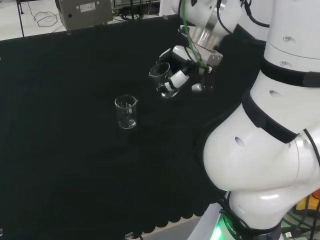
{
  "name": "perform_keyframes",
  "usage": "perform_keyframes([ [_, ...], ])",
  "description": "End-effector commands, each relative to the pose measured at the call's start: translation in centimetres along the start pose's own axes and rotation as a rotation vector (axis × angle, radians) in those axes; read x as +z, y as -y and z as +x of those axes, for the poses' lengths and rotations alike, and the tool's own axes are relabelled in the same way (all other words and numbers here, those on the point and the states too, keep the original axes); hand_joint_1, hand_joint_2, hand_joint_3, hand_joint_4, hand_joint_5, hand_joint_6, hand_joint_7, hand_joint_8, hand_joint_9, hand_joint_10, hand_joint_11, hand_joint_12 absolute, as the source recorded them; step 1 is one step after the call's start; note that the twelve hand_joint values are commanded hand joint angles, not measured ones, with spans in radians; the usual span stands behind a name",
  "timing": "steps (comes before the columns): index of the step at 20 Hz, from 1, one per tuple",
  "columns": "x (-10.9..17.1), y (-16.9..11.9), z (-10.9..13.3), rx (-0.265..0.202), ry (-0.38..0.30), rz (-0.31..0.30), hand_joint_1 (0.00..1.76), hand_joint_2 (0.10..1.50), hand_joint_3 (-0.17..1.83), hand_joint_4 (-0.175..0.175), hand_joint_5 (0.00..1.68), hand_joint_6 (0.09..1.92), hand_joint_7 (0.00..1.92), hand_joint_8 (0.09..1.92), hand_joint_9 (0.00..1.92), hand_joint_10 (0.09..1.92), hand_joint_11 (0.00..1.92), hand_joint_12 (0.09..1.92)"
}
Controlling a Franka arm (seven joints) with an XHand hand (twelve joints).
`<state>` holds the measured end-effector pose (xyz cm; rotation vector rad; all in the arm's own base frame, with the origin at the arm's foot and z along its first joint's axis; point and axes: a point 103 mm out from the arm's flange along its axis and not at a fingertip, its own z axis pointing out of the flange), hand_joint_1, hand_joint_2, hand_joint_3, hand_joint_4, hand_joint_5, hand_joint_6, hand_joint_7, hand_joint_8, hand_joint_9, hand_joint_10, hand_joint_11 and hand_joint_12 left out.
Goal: Pour the water from the handheld beaker into the one on the table.
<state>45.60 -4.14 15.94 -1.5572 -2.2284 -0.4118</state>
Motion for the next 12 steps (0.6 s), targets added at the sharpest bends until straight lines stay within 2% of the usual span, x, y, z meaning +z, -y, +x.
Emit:
perform_keyframes([
  [1, 0.5, -0.9, 3.7, 0.000, 0.157, 0.135, 1.45, 0.47, 0.86, -0.175, 1.26, 0.59, 1.44, 0.51, 1.59, 0.36, 1.25, 0.69],
  [8, 1.0, -1.7, 5.5, 0.010, 0.243, 0.200, 1.45, 0.47, 0.87, -0.175, 1.27, 0.58, 1.44, 0.51, 1.59, 0.37, 1.25, 0.69],
  [12, 1.4, -2.2, 6.4, 0.041, 0.291, 0.237, 1.45, 0.46, 0.87, -0.175, 1.27, 0.58, 1.44, 0.51, 1.59, 0.37, 1.25, 0.69],
])
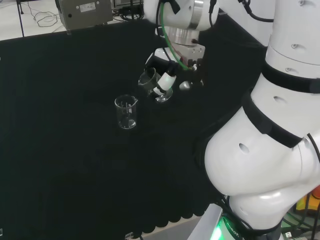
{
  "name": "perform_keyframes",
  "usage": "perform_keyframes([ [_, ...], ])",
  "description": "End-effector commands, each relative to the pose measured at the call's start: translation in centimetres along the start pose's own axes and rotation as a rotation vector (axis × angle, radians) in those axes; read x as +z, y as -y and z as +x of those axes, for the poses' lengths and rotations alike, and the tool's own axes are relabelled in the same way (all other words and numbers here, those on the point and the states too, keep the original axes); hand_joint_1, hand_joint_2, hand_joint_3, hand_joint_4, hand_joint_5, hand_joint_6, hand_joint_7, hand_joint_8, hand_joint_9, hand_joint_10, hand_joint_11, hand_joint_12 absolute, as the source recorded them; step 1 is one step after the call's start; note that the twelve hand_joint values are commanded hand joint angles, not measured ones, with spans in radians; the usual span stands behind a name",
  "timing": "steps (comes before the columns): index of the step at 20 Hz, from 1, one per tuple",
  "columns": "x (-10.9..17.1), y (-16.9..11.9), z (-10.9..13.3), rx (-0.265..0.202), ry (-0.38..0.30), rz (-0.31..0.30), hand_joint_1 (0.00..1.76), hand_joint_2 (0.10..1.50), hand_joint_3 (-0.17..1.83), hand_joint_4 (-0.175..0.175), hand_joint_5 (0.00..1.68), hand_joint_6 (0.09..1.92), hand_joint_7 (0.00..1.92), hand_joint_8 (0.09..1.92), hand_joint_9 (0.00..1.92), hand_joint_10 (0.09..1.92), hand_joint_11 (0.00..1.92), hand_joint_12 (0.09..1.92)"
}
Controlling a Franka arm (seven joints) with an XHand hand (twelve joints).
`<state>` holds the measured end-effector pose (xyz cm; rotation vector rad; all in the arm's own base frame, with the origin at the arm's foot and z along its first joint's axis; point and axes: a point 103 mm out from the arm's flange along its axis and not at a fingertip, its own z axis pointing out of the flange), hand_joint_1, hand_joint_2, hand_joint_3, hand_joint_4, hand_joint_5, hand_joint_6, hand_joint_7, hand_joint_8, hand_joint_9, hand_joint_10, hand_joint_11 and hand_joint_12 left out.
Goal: Pour the water from the handheld beaker into the one on the table.
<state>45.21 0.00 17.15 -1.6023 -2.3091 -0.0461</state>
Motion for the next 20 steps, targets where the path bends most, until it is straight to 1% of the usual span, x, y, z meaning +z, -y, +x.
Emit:
perform_keyframes([
  [1, -0.2, -1.1, 2.6, 0.010, 0.104, 0.064, 1.45, 0.46, 0.88, -0.175, 1.27, 0.58, 1.44, 0.51, 1.59, 0.37, 1.25, 0.69],
  [5, -0.2, -1.4, 3.2, 0.039, 0.157, 0.113, 1.45, 0.46, 0.89, -0.175, 1.27, 0.58, 1.44, 0.51, 1.59, 0.38, 1.25, 0.69],
  [11, -0.1, -1.5, 3.4, 0.064, 0.240, 0.178, 1.45, 0.46, 0.89, -0.175, 1.27, 0.58, 1.44, 0.51, 1.59, 0.39, 1.25, 0.70],
  [14, -0.1, -1.5, 3.7, 0.068, 0.289, 0.208, 1.45, 0.45, 0.89, -0.175, 1.27, 0.58, 1.44, 0.51, 1.59, 0.40, 1.25, 0.70],
  [18, -0.1, -1.5, 4.2, 0.071, 0.330, 0.233, 1.45, 0.45, 0.89, -0.175, 1.27, 0.58, 1.44, 0.52, 1.59, 0.40, 1.25, 0.70],
  [20, -0.1, -1.5, 4.5, 0.070, 0.368, 0.242, 1.45, 0.45, 0.90, -0.175, 1.27, 0.58, 1.44, 0.52, 1.59, 0.40, 1.25, 0.70],
])
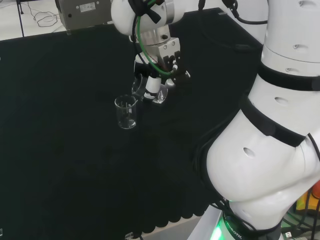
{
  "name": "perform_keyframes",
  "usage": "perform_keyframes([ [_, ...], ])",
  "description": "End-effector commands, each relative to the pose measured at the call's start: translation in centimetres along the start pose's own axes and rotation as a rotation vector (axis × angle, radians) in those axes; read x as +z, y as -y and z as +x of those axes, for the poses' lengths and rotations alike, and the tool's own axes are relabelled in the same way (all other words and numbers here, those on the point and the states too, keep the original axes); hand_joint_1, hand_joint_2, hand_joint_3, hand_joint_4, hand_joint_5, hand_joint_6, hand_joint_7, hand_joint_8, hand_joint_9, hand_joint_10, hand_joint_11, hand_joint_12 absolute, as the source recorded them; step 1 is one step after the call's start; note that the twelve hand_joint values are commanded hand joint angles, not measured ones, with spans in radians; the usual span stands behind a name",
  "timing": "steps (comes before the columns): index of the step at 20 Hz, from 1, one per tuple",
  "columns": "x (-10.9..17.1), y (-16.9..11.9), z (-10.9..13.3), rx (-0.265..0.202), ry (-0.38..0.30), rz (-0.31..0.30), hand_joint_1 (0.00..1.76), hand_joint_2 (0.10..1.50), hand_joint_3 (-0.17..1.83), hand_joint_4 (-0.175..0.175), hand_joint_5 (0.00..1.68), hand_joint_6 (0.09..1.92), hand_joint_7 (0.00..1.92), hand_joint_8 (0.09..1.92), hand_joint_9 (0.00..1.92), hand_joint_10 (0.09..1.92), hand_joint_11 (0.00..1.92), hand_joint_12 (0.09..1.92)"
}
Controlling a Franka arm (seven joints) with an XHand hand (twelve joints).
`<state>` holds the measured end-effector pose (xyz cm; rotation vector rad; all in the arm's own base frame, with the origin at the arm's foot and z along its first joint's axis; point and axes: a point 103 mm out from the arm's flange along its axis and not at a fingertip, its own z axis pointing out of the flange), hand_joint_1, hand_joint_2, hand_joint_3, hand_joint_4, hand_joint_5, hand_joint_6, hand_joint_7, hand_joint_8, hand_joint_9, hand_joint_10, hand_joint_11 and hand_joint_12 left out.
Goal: Pour the water from the handheld beaker into the one on the table.
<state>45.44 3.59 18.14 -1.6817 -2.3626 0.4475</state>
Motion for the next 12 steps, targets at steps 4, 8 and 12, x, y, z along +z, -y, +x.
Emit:
perform_keyframes([
  [4, -0.23, 0.00, 1.44, 0.006, 0.115, 0.061, 1.45, 0.45, 0.90, -0.175, 1.27, 0.58, 1.44, 0.52, 1.59, 0.41, 1.25, 0.70],
  [8, -0.19, -0.27, 1.45, 0.018, 0.139, 0.086, 1.45, 0.45, 0.90, -0.175, 1.27, 0.59, 1.44, 0.52, 1.58, 0.41, 1.25, 0.70],
  [12, -0.28, -0.48, 1.47, 0.024, 0.161, 0.107, 1.45, 0.45, 0.90, -0.175, 1.27, 0.59, 1.44, 0.52, 1.58, 0.42, 1.25, 0.70],
])
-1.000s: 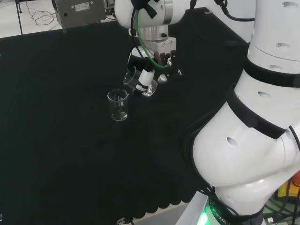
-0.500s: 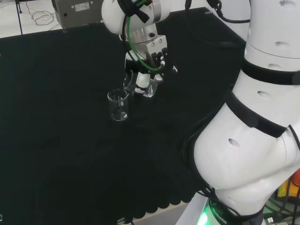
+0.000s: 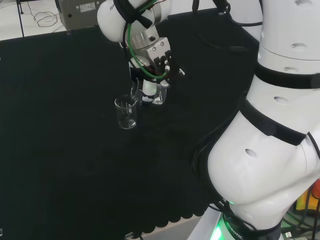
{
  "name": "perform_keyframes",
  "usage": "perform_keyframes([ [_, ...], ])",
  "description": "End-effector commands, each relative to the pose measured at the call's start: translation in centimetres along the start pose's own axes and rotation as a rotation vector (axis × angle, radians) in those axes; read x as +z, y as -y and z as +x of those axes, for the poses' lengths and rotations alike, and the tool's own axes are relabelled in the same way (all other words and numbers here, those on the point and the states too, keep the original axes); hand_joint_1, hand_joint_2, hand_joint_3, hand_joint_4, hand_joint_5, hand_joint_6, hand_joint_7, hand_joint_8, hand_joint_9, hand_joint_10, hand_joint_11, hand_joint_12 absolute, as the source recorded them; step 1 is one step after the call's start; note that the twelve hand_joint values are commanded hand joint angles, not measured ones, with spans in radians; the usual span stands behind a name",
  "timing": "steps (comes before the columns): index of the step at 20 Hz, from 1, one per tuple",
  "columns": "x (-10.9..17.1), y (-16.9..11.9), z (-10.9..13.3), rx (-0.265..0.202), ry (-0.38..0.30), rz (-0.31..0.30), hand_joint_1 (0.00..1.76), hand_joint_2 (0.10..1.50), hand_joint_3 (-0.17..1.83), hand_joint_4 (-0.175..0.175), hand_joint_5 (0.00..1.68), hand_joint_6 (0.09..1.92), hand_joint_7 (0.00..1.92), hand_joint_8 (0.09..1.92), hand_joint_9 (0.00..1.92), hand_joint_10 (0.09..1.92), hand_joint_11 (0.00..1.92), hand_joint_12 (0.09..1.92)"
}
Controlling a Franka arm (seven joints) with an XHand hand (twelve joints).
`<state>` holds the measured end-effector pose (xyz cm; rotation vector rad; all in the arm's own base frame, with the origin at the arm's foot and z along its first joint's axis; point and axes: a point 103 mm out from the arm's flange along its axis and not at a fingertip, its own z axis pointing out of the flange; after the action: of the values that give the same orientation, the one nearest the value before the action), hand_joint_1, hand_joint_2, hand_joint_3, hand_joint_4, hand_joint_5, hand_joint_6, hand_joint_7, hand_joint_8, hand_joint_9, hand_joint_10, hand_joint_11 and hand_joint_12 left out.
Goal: Pour the water from the handheld beaker into the one on the table.
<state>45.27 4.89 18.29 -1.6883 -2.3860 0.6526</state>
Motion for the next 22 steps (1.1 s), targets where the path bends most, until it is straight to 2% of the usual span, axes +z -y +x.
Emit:
perform_keyframes([
  [1, -0.1, -0.3, 0.2, 0.007, 0.044, 0.038, 1.45, 0.45, 0.90, -0.175, 1.27, 0.59, 1.44, 0.52, 1.58, 0.42, 1.25, 0.70],
  [14, -1.0, -0.6, 0.6, 0.025, 0.109, 0.095, 1.45, 0.45, 0.90, -0.175, 1.27, 0.60, 1.43, 0.53, 1.58, 0.43, 1.25, 0.70],
  [20, -1.7, -0.5, 1.1, 0.017, 0.133, 0.109, 1.45, 0.45, 0.90, -0.175, 1.26, 0.60, 1.43, 0.53, 1.58, 0.43, 1.25, 0.70],
  [22, -2.0, -0.6, 1.3, 0.017, 0.139, 0.112, 1.38, 0.46, 0.92, -0.175, 1.29, 0.61, 1.49, 0.50, 1.61, 0.46, 1.25, 0.71],
])
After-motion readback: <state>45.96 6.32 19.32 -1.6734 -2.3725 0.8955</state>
